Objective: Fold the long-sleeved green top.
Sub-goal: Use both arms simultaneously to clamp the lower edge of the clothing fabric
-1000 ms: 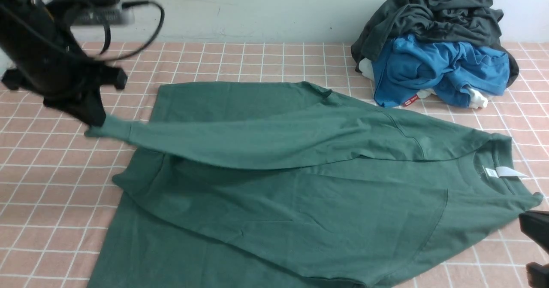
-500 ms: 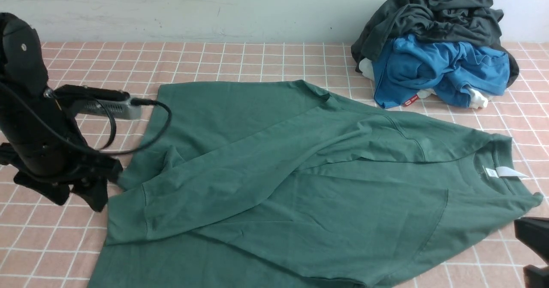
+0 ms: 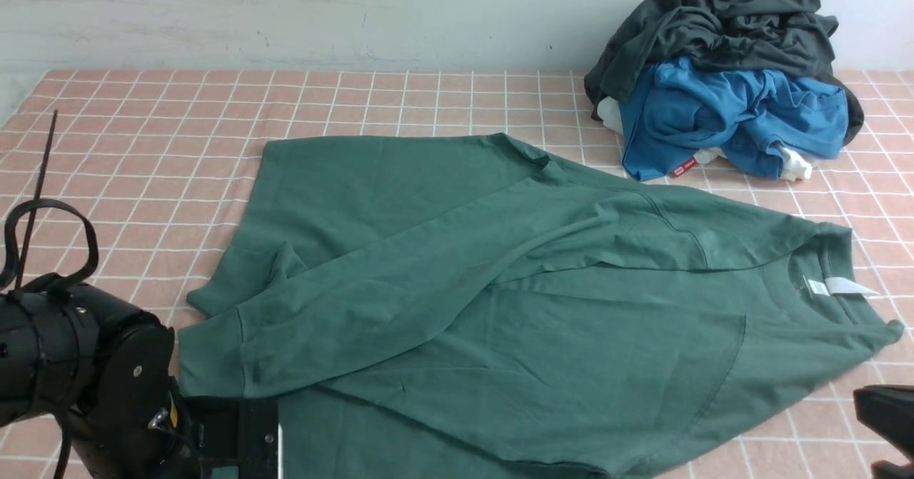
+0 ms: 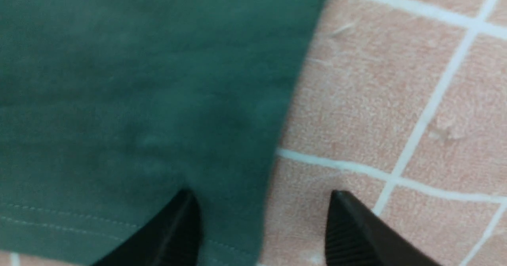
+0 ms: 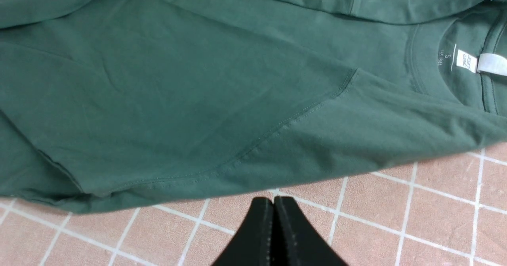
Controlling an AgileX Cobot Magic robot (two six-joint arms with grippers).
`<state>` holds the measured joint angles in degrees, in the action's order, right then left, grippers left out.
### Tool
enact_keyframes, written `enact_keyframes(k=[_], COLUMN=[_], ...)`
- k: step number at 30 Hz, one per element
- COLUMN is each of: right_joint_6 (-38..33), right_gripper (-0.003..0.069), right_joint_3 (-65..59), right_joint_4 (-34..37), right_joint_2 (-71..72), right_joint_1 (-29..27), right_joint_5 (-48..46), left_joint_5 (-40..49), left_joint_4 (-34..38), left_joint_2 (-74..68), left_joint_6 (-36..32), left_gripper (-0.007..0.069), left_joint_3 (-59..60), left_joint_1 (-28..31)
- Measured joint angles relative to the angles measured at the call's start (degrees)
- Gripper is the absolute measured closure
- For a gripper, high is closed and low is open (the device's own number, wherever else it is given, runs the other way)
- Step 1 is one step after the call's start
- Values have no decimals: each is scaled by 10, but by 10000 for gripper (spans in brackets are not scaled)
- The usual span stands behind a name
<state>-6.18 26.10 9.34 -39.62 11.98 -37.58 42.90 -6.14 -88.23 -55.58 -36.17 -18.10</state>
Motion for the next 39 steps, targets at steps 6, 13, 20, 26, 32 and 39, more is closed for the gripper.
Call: enact_keyframes(k=[6,13,20,26,32,39], right_joint_6=[-12,-50,-222,-368,-557,-660], right_gripper=[669,669,659,519,340,316], right_joint_3=[0,0,41,123,130,132], right_joint_4=[6,20,76,84,21,-66], right_joint_2=[9,9,-37,-200,-361,-484], right_joint_1=[0,0,0,0,8,13], right_joint_5=[0,0,-91,-144,-90,77], left_joint_5=[-32,-56,-38,-24,-20,-22], left_joint_4=[-15,-24,-24,-24,-18,-11], left_joint_2=[16,81,150,172,173,174], left_joint_6=[58,142,343,500,527,528], left_gripper=[559,625,625,625,625,625], left_joint_3=[9,13,13,13,13,13], left_joint_1=[-2,-2,-2,-2,-2,-2])
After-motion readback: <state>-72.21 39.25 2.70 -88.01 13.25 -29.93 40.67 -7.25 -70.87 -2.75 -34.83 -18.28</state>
